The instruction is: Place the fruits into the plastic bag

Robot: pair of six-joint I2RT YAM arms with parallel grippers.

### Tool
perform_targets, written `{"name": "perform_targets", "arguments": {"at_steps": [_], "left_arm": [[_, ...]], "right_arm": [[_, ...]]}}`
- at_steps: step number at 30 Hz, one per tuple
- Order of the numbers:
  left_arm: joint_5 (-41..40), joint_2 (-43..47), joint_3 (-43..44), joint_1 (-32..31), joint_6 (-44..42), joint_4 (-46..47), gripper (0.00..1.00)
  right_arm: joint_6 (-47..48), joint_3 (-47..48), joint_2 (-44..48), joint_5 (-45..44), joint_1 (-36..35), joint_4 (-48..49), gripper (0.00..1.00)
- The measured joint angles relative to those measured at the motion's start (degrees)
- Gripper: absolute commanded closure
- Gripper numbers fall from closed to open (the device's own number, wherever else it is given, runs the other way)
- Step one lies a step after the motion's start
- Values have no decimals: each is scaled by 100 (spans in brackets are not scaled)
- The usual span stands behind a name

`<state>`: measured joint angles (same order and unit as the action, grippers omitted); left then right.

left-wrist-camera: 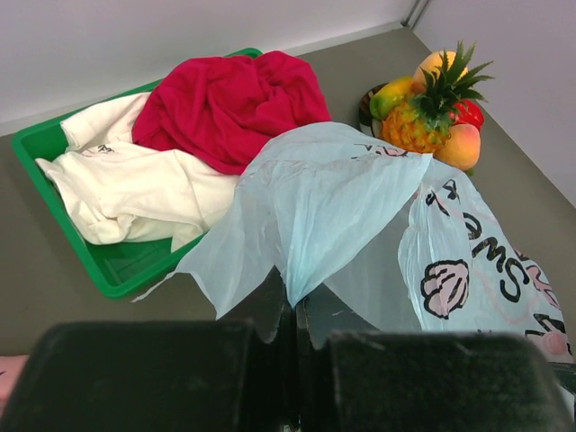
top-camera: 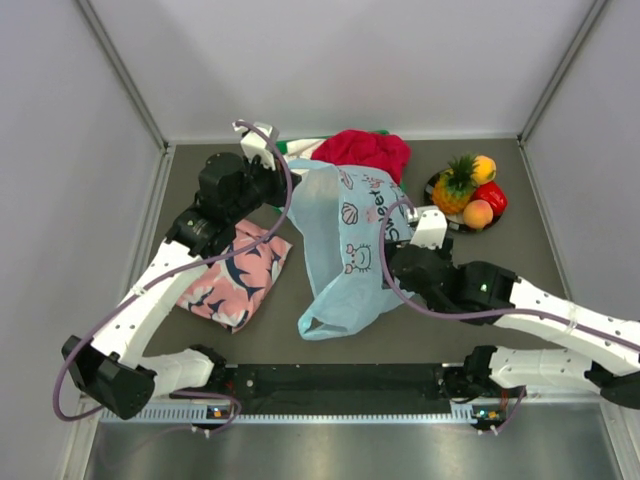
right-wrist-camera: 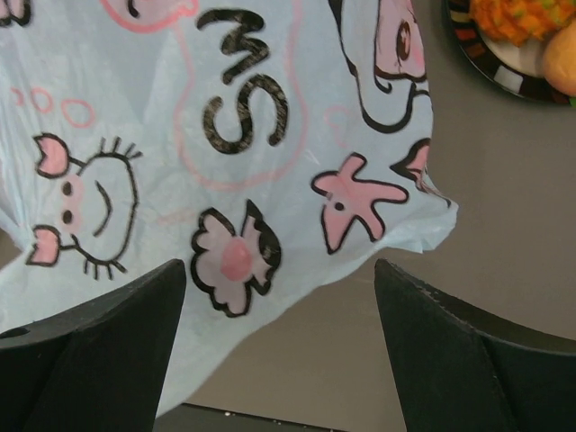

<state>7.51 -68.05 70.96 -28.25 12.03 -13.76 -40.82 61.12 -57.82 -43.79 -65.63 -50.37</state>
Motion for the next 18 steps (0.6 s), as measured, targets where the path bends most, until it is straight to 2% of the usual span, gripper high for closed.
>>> {"name": "perform_targets", "arguments": {"at_steps": [3,7,10,18], "left_arm": [[-2,-4,-4,0,-2,0,100],[59,-7,-4,-11,-7,0,100],[63,-7,-4,-28,-24,0,100],[61,17,-26,-37,-131,-2,100]], "right_arm": [[-111,-197,118,7,4,-17,20],[-76,-723,385,601,304,527,26],[-33,-1064,492,1137,662,1029,35],[94,-1300,385,1727,916,1788,83]]}}
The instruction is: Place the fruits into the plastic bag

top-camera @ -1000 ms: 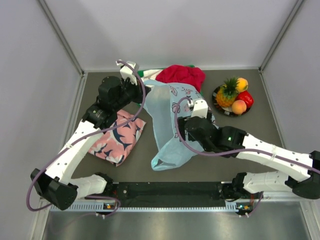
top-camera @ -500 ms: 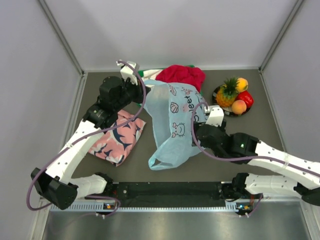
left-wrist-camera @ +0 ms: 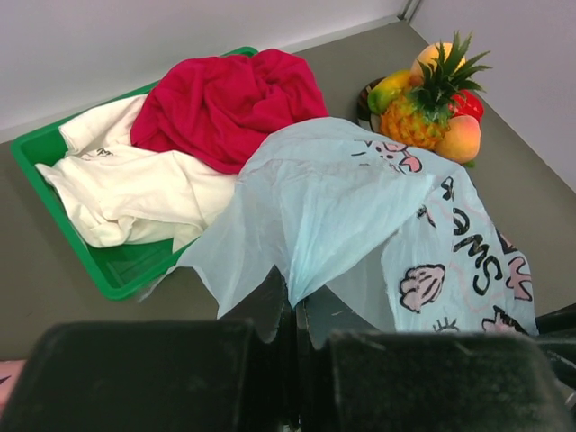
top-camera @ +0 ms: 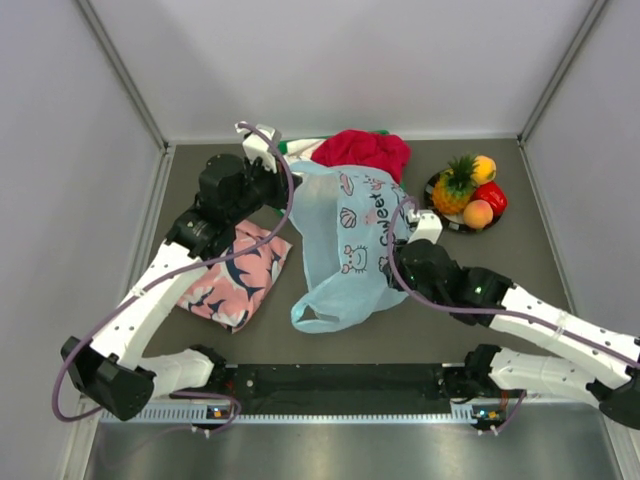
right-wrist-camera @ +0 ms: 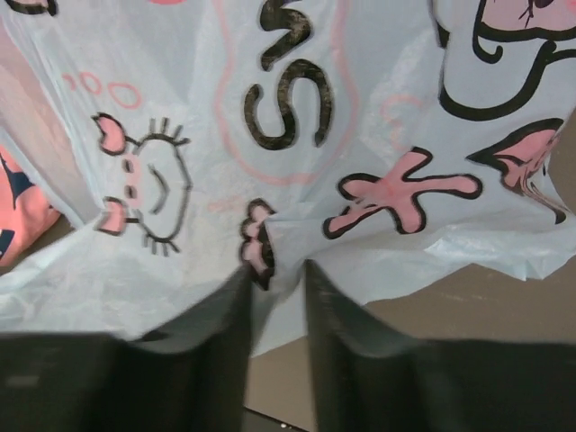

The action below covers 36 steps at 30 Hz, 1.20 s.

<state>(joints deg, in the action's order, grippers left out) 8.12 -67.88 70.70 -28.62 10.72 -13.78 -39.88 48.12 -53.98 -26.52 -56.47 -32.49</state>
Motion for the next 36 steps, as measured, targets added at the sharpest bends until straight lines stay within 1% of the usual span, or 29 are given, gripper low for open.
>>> {"name": "perform_targets", "arguments": {"at_steps": [2,4,7,11,15,16,19,21,22,25,28,30,33,36], "left_arm": [[-2,48,-11,0,-74,-42,100],[-11,177,-13,0,-195,-175,100],[9,551,-15,0,-380,-459,100],[175,1130,173,0,-501,-1010,100],[684,1248,616,-7,-407,-1482,100],[866,1228,662,-15,-321,-1543,100],[1436,1121,647,-22,42,-1602,100],[1875,1025,452,-28,398,-1394,100],[2039,990,326,-44,557,-1296,100],[2402,791,-103,-238,1054,-981,100],[2350,590,-249,-619,1261,-852,100],[2201,509,-254,-824,1318,-741,100],[2037,402,-234,-898,1320,-570,100],[1930,216,-168,-898,1292,-483,100]], "right_arm": [[96,-4,2,131,155,96,93],[245,-2,31,297,409,157,95],[544,9,179,616,1032,168,98],[938,181,337,892,1934,221,99],[1193,319,195,1215,2428,566,98],[1259,363,107,1274,2507,647,93],[1427,474,-308,1360,2643,804,85],[1493,560,-588,1434,2673,822,78],[1512,584,-682,1473,2680,841,62],[1565,695,-870,1578,2682,831,35],[1622,931,-872,1556,2688,656,28],[1626,1086,-782,1502,2686,540,27],[1563,1106,-350,1318,2555,323,26],[1364,1102,278,1102,2041,155,26]]}}
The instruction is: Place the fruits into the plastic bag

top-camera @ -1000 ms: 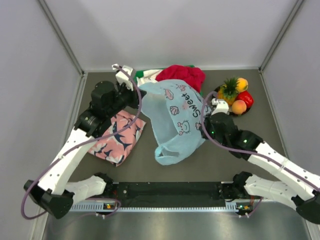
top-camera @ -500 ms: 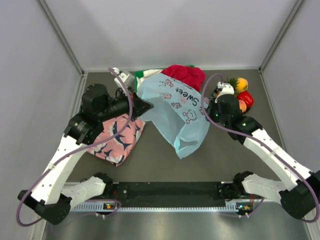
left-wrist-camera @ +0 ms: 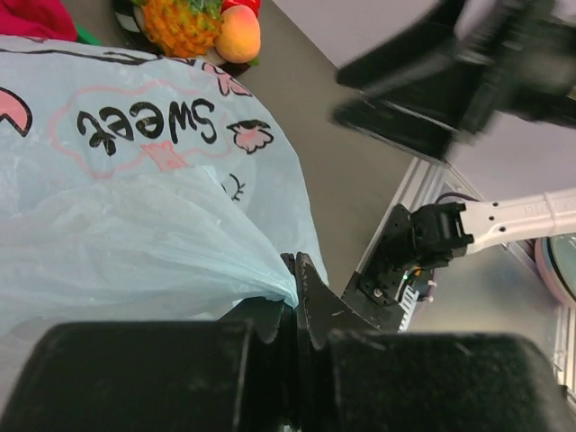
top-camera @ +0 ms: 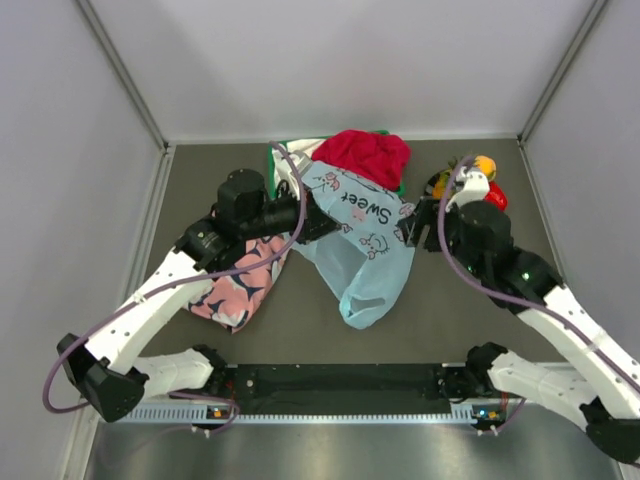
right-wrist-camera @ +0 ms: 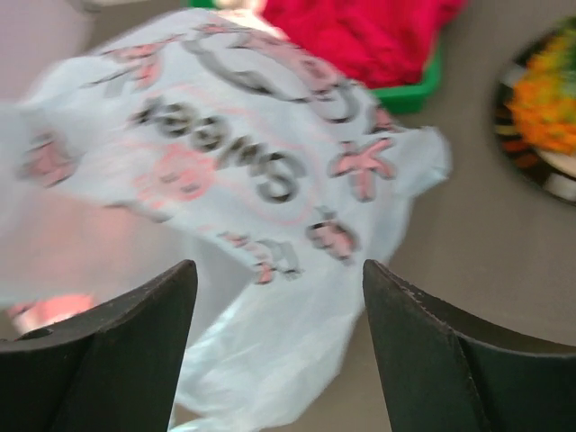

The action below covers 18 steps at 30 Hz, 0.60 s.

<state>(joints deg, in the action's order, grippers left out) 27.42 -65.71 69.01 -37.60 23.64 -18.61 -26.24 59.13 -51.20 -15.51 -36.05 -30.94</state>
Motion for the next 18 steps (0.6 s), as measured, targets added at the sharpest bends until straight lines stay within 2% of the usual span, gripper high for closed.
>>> {"name": "perform_targets", "arguments": {"at_steps": [3,6,11,14,18], "left_arm": [[-90,-90,22,-2,-79,109,100],[-184,-87,57,-2,-136,195,100],[-221,-90,175,-2,-201,236,100],[-243,-94,223,-2,-280,232,100],[-319,-94,234,-2,-382,210,100]], "right_arm": [[-269,-76,444,-26,-833,70,26],[-627,-225,498,-31,-1589,317,26],[-1047,-317,-514,-247,-2813,501,25],[-1180,-192,-1346,-643,-3403,223,25],[-1375,59,-1812,-1073,-3960,-55,25]]}}
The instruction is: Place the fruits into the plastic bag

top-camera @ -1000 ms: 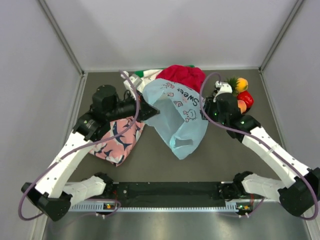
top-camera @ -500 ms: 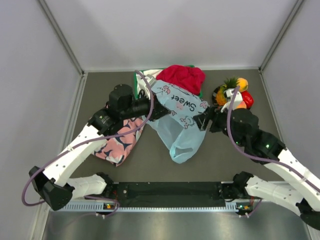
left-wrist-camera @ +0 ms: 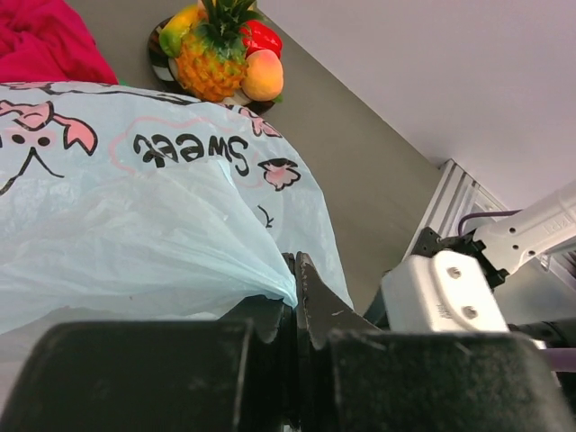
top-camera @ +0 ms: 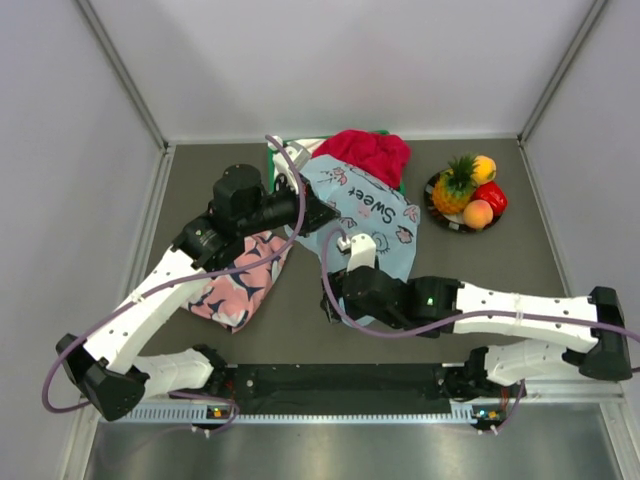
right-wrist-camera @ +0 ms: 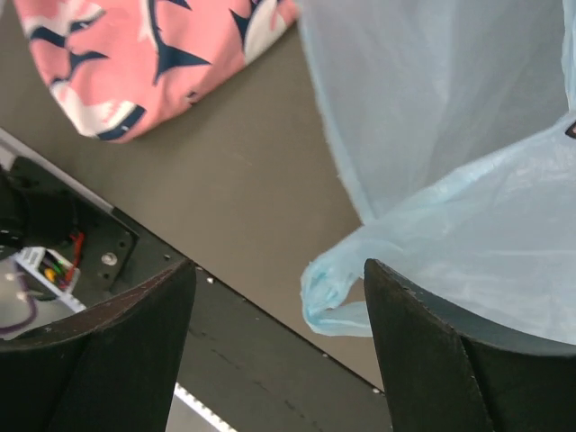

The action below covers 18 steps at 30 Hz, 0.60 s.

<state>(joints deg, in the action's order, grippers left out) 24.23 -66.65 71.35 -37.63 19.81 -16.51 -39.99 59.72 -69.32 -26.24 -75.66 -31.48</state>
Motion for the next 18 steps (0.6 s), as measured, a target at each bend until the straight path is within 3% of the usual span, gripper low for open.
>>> {"name": "perform_targets", "arguments": {"at_steps": [8,18], "left_arm": [[-103,2,0,0,-72,-20,100],[-140,2,0,0,-136,-15,100]], "right_arm": [[-535,201,-13,-758,-533,-127,25],[-1281,282,-166,-966,-927,-313,24]]}}
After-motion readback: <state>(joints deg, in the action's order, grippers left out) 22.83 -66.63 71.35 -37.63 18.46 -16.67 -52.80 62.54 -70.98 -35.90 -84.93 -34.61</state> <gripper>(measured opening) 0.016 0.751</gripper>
